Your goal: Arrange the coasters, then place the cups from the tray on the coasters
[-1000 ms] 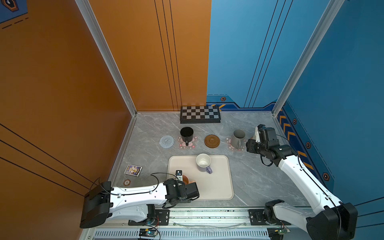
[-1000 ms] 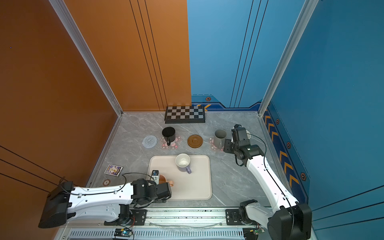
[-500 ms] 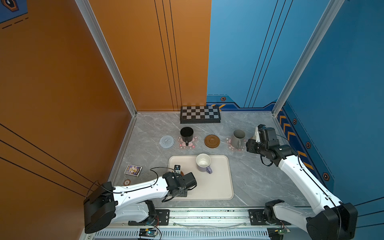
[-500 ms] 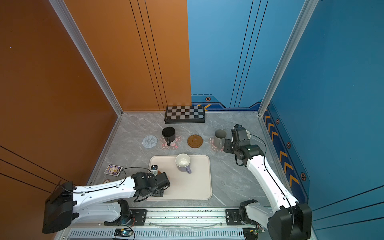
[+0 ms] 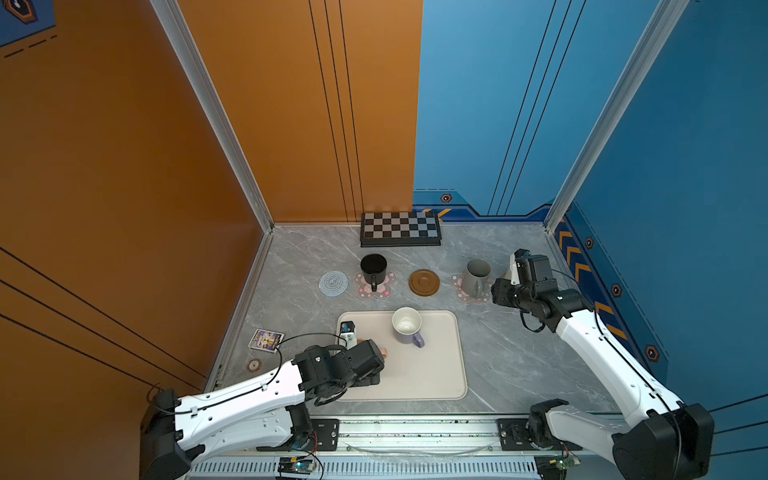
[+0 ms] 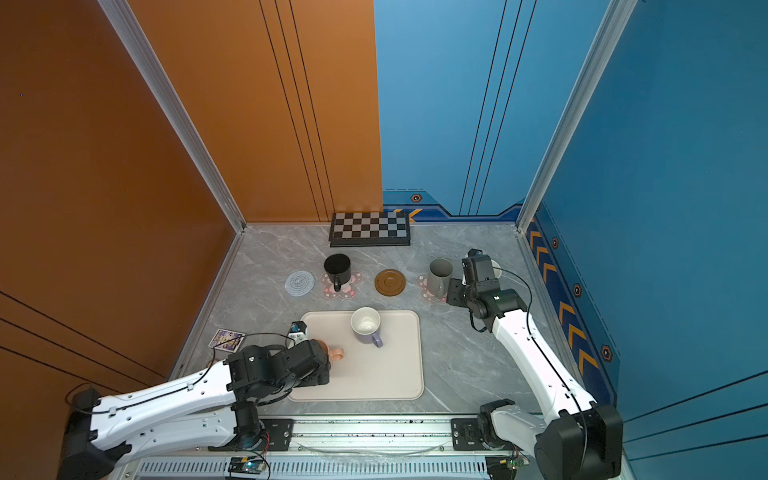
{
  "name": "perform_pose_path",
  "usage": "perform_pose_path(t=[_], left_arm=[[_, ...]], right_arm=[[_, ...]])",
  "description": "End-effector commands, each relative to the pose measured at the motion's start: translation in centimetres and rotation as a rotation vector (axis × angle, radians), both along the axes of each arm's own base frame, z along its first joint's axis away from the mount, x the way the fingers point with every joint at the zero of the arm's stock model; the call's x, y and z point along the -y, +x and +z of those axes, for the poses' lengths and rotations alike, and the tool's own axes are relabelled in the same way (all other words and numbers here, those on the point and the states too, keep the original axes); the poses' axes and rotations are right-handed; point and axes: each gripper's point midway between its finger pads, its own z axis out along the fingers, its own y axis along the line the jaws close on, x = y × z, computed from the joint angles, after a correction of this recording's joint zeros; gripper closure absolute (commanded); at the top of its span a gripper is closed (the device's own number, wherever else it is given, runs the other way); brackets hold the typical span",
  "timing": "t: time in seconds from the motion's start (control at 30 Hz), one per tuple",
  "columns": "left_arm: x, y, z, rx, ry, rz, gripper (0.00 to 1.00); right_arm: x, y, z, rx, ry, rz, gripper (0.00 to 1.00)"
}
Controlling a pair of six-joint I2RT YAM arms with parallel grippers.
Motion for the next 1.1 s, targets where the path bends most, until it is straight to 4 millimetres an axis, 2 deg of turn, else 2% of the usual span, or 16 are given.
perform_pose_path(t=[0.0,0.1,0.2,0.27,0.47,0.77,0.87,1.07], left_arm=[[-1.3,-0.7,-1.4,-0.049,-0.004,0.072,0.04],[-1.4,-0.7,-2.0,-0.066,0.008,0.069,0.03],[0.8,-0.4,-2.5,-0.072,-0.047,0.005,0.03],[1.1,-0.2,-2.7,-0.077,-0.032,-0.006,0.03],[-0.1,0.6,-4.4,-0.115,0.072,0.011,0.04],[-1.6,3.9,-4.5,-0.098,0.277,-0.129,0.05],[-0.7,4.8,-4.5,-0.113,0.317,-0.209,0.04],[2.4,6.2,-4.6,-0.109,0.32,-0.397,0.03]], right_arm=[[-0.3,-0.1,-0.2,-0.009,-0.005,0.022,0.43],[-0.2,-0.2,-0.3,-0.008,-0.011,0.026,0.43],[-0.1,-0.3,-0.3,-0.009,-0.014,0.024,0.43],[0.0,-0.4,-0.3,-0.007,-0.019,0.027,0.43],[0.5,-0.7,-0.2,-0.002,-0.023,0.017,0.43],[1.2,-1.7,-0.5,-0.014,-0.038,0.009,0.43],[1.5,-2.1,-0.8,-0.021,-0.044,0.003,0.43],[1.8,-2.9,-1.4,-0.039,-0.048,-0.001,0.43]])
